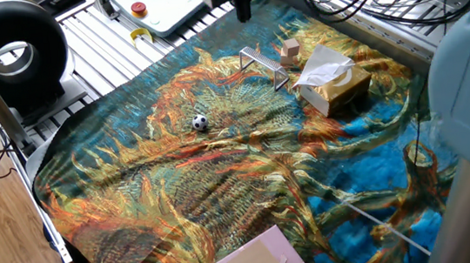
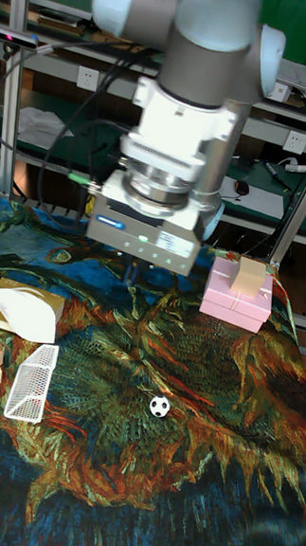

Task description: Push the soccer ball into the goal

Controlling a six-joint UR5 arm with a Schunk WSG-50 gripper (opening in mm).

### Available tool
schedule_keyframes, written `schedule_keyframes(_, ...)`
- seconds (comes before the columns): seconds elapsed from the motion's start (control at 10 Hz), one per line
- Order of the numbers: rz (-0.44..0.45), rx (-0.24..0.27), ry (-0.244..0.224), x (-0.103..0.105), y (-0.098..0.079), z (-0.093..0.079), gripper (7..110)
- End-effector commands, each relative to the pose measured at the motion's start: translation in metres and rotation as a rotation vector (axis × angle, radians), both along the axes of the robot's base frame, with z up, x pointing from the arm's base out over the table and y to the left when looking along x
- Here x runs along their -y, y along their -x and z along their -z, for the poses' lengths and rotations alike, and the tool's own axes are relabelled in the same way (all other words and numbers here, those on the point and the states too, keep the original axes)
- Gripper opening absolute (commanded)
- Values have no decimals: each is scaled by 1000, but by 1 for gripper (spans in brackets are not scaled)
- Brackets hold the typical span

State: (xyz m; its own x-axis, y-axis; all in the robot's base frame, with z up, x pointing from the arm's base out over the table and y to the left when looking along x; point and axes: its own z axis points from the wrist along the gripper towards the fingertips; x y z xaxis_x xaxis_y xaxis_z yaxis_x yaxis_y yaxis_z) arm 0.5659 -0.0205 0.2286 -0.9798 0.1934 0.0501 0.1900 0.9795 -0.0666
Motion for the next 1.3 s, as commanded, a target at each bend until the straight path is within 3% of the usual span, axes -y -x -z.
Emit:
schedule_keyframes(0.0,12,23,10,-40,5,7,7)
schedule_keyframes(0.4,7,-13,10,-33,12,8,7)
schedule_keyframes(0.6,-18,32,-62,-51,1,9,7)
schedule_keyframes(0.7,-22,69,-77,-55,-8,9,7)
schedule_keyframes(0.8,-14,71,-88,-57,-9,9,7)
schedule_keyframes(1.2,6,80,-58,-50,-11,9,7)
